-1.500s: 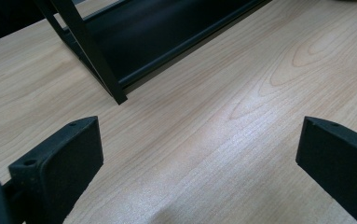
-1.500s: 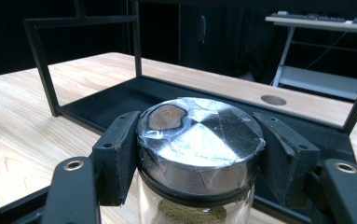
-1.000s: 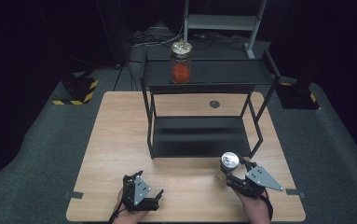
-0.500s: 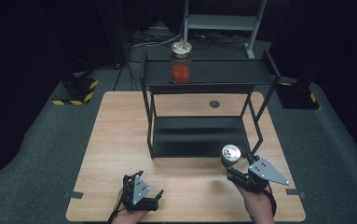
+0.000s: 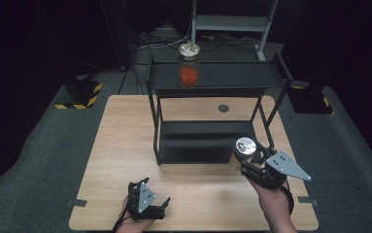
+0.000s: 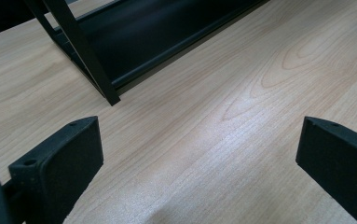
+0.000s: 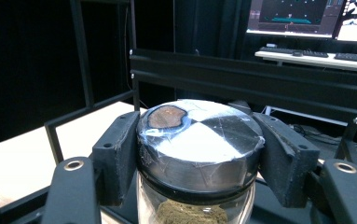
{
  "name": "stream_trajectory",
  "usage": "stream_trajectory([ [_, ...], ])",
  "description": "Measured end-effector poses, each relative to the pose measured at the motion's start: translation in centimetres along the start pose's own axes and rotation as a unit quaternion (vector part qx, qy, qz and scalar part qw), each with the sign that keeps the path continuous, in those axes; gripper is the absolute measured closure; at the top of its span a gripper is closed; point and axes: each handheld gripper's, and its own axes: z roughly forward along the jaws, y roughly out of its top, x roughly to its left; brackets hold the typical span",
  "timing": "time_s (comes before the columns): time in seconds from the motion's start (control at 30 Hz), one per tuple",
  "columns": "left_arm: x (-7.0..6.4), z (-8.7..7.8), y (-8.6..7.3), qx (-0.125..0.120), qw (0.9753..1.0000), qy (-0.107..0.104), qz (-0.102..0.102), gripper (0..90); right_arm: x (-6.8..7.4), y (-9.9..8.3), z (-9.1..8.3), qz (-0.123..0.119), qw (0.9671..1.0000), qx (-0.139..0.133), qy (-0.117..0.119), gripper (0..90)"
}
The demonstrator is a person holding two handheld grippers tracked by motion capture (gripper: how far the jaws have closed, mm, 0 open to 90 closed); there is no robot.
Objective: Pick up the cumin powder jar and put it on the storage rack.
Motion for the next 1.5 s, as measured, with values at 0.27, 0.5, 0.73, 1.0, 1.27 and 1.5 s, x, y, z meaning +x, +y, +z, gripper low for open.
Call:
stream_trajectory([
  [0.27,0.1,0.0,-0.1,-0.002,1.0,-0.001,-0.006,0.7,-0.4,1.7,0.6,-0.006,1.0,-0.006,0.002,34.4],
  [0.5,0.2,0.0,-0.1,-0.003,1.0,-0.003,-0.006,0.7,-0.5,3.1,1.2,-0.014,0.9998,-0.015,0.005,34.4],
  [0.73,0.0,0.0,-0.1,-0.001,1.0,-0.002,0.0,0.7,-0.3,4.4,1.6,-0.015,0.9995,-0.027,0.003,34.4],
  [1.0,0.1,0.0,-0.1,-0.004,1.0,-0.003,-0.003,0.7,-0.3,5.7,1.9,-0.018,0.9992,-0.034,-0.001,34.4],
  [1.27,0.1,-0.1,-0.1,-0.004,1.0,-0.003,-0.003,0.7,-0.6,7.4,2.1,-0.02,0.9989,-0.043,-0.005,34.4],
  [1.5,0.2,-0.1,-0.2,-0.004,1.0,-0.003,-0.005,0.7,-0.9,8.6,2.0,-0.02,0.9984,-0.052,-0.008,34.4],
])
